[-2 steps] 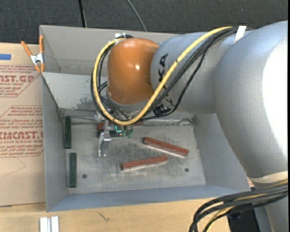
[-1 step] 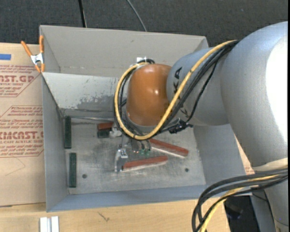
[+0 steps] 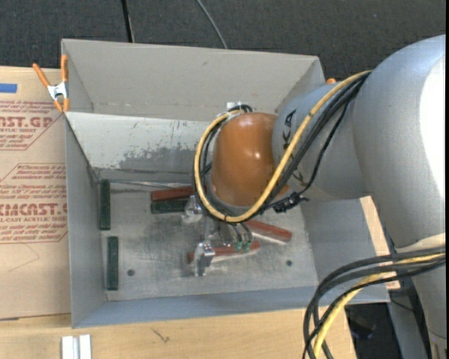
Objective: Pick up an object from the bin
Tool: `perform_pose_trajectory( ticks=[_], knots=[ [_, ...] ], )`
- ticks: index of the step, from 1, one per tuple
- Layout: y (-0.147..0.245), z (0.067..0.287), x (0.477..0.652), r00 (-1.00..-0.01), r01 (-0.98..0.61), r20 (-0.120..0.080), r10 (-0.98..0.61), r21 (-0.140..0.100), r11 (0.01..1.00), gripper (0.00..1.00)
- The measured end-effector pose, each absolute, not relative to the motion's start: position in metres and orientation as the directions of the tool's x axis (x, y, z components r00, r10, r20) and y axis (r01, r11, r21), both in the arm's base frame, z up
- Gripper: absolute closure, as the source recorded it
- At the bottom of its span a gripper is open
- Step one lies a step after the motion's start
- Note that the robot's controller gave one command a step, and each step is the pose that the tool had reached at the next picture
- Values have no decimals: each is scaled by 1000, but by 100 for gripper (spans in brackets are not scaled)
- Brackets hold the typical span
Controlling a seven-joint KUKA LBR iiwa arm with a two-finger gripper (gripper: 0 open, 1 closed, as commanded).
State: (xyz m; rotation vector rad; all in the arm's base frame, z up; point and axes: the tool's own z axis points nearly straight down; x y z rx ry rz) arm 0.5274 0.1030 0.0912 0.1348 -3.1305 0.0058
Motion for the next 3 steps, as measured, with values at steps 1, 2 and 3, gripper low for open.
perform_pose_trajectory(
  ticks=[1, 2, 3],
  knots=[
    [61, 78, 514, -965, -259, -26, -259, 0, 966, 100],
    [61, 78, 514, -965, -259, -26, -259, 0, 966, 100],
    [58, 282, 513, -961, -277, 1, -277, 1, 961, 100]
  ],
)
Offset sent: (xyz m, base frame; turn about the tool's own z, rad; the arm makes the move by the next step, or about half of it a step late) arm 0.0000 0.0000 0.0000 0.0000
